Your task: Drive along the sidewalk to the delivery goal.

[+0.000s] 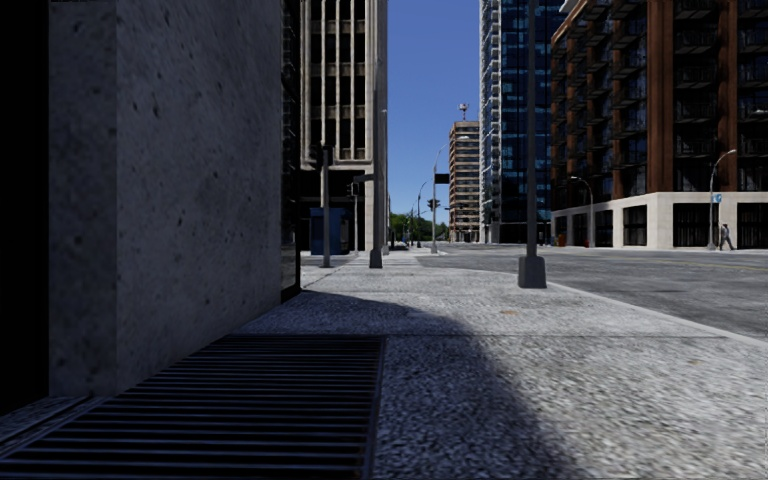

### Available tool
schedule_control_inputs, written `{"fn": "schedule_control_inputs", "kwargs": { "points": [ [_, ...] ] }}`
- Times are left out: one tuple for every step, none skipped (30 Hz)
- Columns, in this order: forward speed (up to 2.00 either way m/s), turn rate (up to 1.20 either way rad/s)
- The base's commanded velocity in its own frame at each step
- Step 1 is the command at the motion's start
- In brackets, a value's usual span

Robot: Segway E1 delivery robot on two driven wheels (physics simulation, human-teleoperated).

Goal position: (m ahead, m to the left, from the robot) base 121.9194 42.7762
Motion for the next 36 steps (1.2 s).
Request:
{"fn": "schedule_control_inputs", "kwargs": {
  "points": [
    [2.00, 0.00],
    [2.00, 0.00],
    [2.00, 0.00],
    [2.00, 0.00],
    [2.00, 0.00],
    [2.00, 0.00],
    [2.00, 0.00],
    [2.00, 0.00],
    [2.00, 0.00],
    [2.00, 0.00],
    [2.00, 0.00],
    [2.00, 0.00],
    [2.00, 0.00],
    [2.00, 0.00],
    [2.00, 0.00],
    [2.00, 0.00],
    [2.00, 0.00],
    [2.00, 0.00],
    [2.00, 0.00],
    [2.00, 0.00],
    [2.00, 0.00],
    [2.00, 0.00],
    [2.00, 0.00],
    [2.00, 0.00],
    [2.00, 0.00],
    [2.00, 0.00],
    [2.00, 0.00],
    [2.00, 0.00],
    [2.00, 0.00],
    [2.00, 0.00],
    [2.00, 0.00],
    [2.00, 0.00],
    [2.00, 0.00],
    [2.00, 0.00],
    [2.00, 0.00],
    [2.00, 0.00]
  ]
}}
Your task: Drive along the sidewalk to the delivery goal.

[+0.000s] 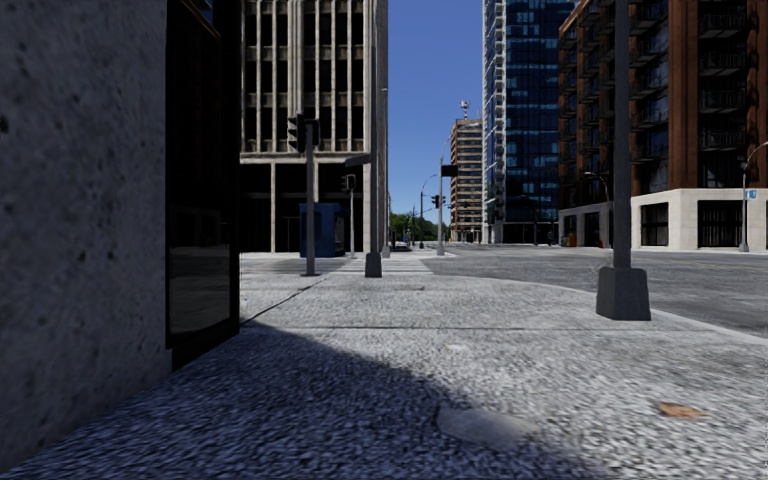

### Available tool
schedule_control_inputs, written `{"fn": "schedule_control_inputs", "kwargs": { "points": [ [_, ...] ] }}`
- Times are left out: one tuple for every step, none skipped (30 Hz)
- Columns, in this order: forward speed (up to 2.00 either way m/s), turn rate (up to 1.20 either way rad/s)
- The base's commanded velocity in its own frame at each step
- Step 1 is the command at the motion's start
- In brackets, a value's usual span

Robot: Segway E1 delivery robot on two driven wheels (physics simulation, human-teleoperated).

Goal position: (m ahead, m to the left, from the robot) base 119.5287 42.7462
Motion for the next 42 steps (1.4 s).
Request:
{"fn": "schedule_control_inputs", "kwargs": {
  "points": [
    [2.00, 0.00],
    [2.00, 0.00],
    [2.00, 0.00],
    [2.00, 0.00],
    [2.00, 0.00],
    [2.00, 0.00],
    [2.00, 0.00],
    [2.00, 0.00],
    [2.00, 0.00],
    [2.00, 0.00],
    [2.00, 0.00],
    [2.00, 0.00],
    [2.00, 0.00],
    [2.00, 0.00],
    [2.00, 0.00],
    [2.00, 0.00],
    [2.00, 0.00],
    [2.00, 0.00],
    [2.00, 0.00],
    [2.00, 0.00],
    [2.00, 0.00],
    [2.00, 0.00],
    [2.00, 0.00],
    [2.00, 0.00],
    [2.00, 0.00],
    [2.00, 0.00],
    [2.00, 0.00],
    [2.00, 0.00],
    [2.00, 0.00],
    [2.00, 0.00],
    [2.00, 0.00],
    [2.00, 0.10],
    [2.00, 0.18],
    [2.00, 0.20],
    [2.00, 0.20],
    [2.00, 0.21],
    [2.00, 0.21],
    [2.00, 0.22],
    [2.00, 0.22],
    [2.00, 0.22],
    [2.00, 0.23],
    [2.00, 0.25]
  ]
}}
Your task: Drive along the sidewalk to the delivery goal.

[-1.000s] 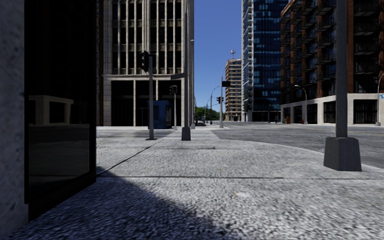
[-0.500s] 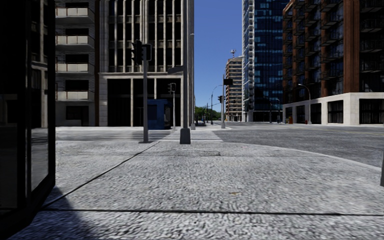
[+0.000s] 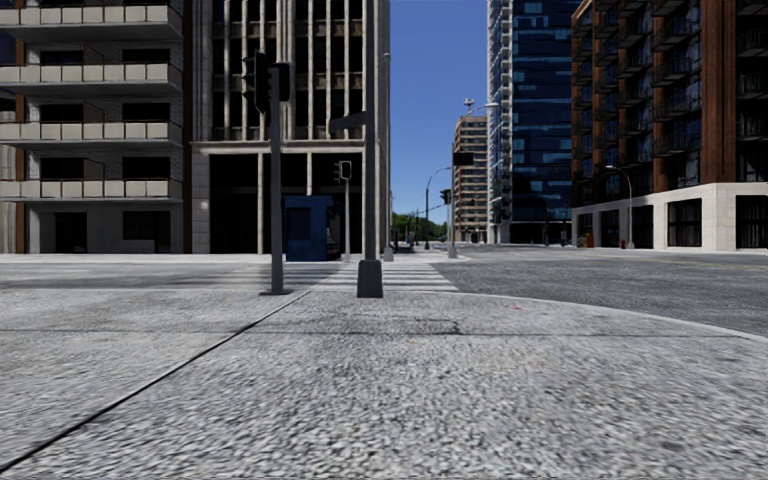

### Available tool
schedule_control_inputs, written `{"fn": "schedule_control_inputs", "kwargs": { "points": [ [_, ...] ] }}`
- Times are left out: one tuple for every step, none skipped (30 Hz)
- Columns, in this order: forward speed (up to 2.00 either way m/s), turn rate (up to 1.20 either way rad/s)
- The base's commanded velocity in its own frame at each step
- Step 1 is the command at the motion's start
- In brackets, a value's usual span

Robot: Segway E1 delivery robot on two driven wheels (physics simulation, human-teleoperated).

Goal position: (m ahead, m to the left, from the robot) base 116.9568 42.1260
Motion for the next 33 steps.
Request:
{"fn": "schedule_control_inputs", "kwargs": {
  "points": [
    [2.00, 0.32],
    [2.00, 0.38],
    [2.00, 0.43],
    [2.00, 0.49],
    [2.00, 0.49],
    [2.00, 0.53],
    [2.00, 0.58],
    [2.00, 0.60],
    [2.00, 0.61],
    [2.00, 0.61],
    [2.00, 0.61],
    [2.00, 0.61],
    [2.00, 0.61],
    [2.00, 0.61],
    [2.00, 0.61],
    [2.00, 0.61],
    [2.00, 0.61],
    [2.00, 0.61],
    [2.00, 0.61],
    [2.00, 0.61],
    [2.00, 0.61],
    [2.00, 0.61],
    [2.00, 0.61],
    [2.00, 0.61],
    [2.00, 0.61],
    [2.00, 0.61],
    [2.00, 0.61],
    [2.00, 0.61],
    [2.00, 0.61],
    [2.00, 0.61],
    [2.00, 0.61],
    [2.00, 0.61],
    [2.00, 0.61]
  ]
}}
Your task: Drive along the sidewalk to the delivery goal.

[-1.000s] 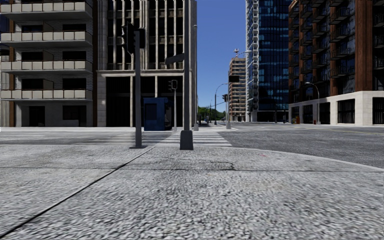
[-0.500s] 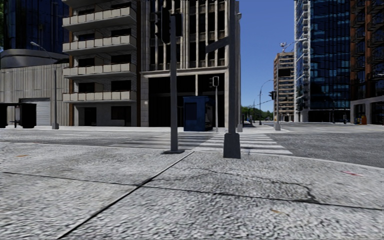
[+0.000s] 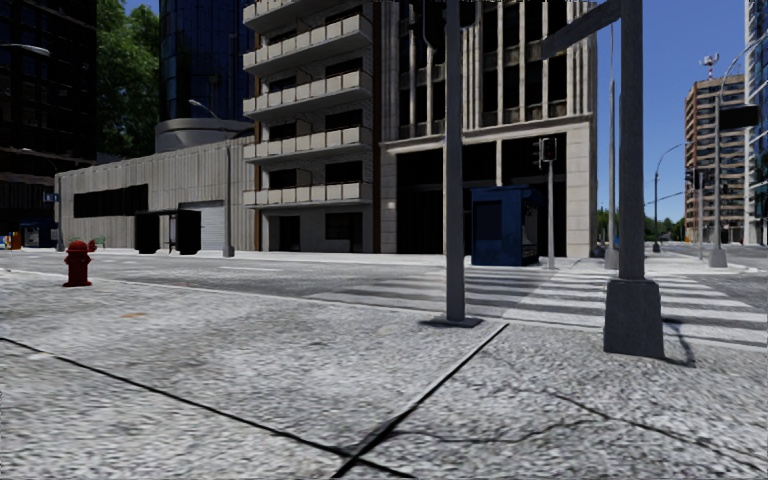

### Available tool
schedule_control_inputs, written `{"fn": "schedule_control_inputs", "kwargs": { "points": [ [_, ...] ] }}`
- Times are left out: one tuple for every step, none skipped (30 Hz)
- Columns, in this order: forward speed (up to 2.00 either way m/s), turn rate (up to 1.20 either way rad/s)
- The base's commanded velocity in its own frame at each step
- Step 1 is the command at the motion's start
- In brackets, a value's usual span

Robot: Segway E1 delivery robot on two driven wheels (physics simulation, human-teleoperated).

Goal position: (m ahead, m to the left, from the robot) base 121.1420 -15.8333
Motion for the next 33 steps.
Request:
{"fn": "schedule_control_inputs", "kwargs": {
  "points": [
    [2.00, 0.61],
    [2.00, 0.61],
    [2.00, 0.56],
    [2.00, 0.53],
    [2.00, 0.53],
    [2.00, 0.53],
    [2.00, 0.52],
    [2.00, 0.52],
    [2.00, 0.09],
    [2.00, 0.09],
    [2.00, 0.01],
    [2.00, 0.00],
    [2.00, 0.00],
    [2.00, 0.00],
    [2.00, 0.00],
    [2.00, 0.00],
    [2.00, 0.00],
    [2.00, 0.00],
    [2.00, 0.00],
    [2.00, 0.00],
    [2.00, 0.00],
    [2.00, 0.00],
    [2.00, 0.00],
    [2.00, 0.00],
    [2.00, 0.00],
    [2.00, 0.00],
    [2.00, 0.00],
    [2.00, 0.00],
    [2.00, 0.00],
    [2.00, 0.00],
    [2.00, 0.00],
    [2.00, 0.00],
    [2.00, 0.00]
  ]
}}
